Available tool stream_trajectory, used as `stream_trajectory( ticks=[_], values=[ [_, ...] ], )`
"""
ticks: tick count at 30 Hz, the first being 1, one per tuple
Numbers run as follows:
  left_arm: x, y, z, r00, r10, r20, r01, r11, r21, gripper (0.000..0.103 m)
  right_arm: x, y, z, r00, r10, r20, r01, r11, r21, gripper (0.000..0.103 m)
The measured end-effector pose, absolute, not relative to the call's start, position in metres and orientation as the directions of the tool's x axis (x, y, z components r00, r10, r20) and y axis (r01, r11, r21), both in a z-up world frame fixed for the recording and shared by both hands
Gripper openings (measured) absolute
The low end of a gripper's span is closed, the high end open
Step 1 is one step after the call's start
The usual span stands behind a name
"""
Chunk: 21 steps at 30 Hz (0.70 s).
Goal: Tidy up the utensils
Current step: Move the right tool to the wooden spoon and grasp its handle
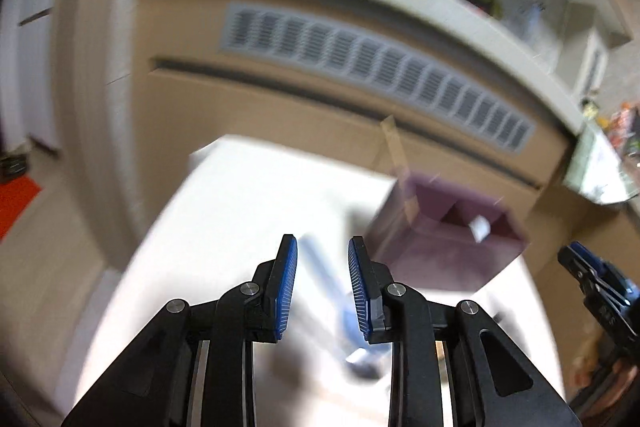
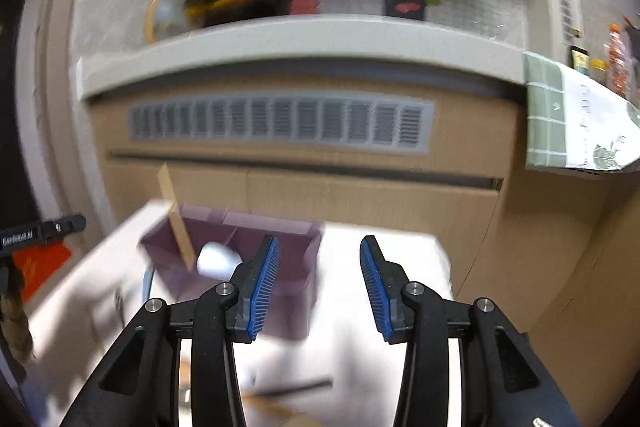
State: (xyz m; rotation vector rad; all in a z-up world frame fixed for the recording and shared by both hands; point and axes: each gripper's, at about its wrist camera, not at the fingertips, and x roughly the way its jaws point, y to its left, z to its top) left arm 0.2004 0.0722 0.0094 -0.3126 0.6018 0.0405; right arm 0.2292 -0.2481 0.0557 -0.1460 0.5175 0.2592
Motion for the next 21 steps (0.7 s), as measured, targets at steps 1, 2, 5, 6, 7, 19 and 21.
stream_trajectory(
  ticks=[1,2,5,6,7,19,21],
  values=[
    [0.193,0.076,0.000,0.810,-0.035,-0.585,-0.156,0.950,-0.272,0.028,0.227,-0.240,0.047,0.812,0.208,-0.546,-0.309,0.946,-0.099,0.040],
    [0.188,0.080,-0.006,0.799,-0.032,-0.601,-0.168,0.947,-0.273,0.028,0.227,-0.228,0.034,0.772,0.193,-0.606,-0.345,0.928,-0.144,0.039],
    [0.182,0.087,-0.018,0.766,-0.037,-0.642,-0.178,0.947,-0.266,0.028,0.221,-0.198,-0.003,0.691,0.157,-0.706,-0.433,0.871,-0.230,0.033],
    [0.179,0.089,-0.021,0.761,-0.029,-0.648,-0.181,0.950,-0.255,0.028,0.219,-0.195,-0.008,0.677,0.173,-0.715,-0.453,0.864,-0.220,0.033],
    [0.178,0.090,-0.023,0.755,-0.023,-0.656,-0.183,0.952,-0.244,0.028,0.217,-0.194,-0.011,0.657,0.206,-0.725,-0.474,0.860,-0.186,0.033],
    [0.185,0.063,-0.049,0.677,-0.213,-0.705,-0.051,0.942,-0.333,0.028,0.261,-0.220,-0.035,0.556,0.240,-0.796,-0.492,0.866,-0.083,0.033],
    [0.184,0.055,-0.050,0.666,-0.229,-0.710,-0.026,0.944,-0.329,0.028,0.282,-0.243,-0.042,0.525,0.228,-0.820,-0.407,0.913,-0.007,0.035]
  ],
)
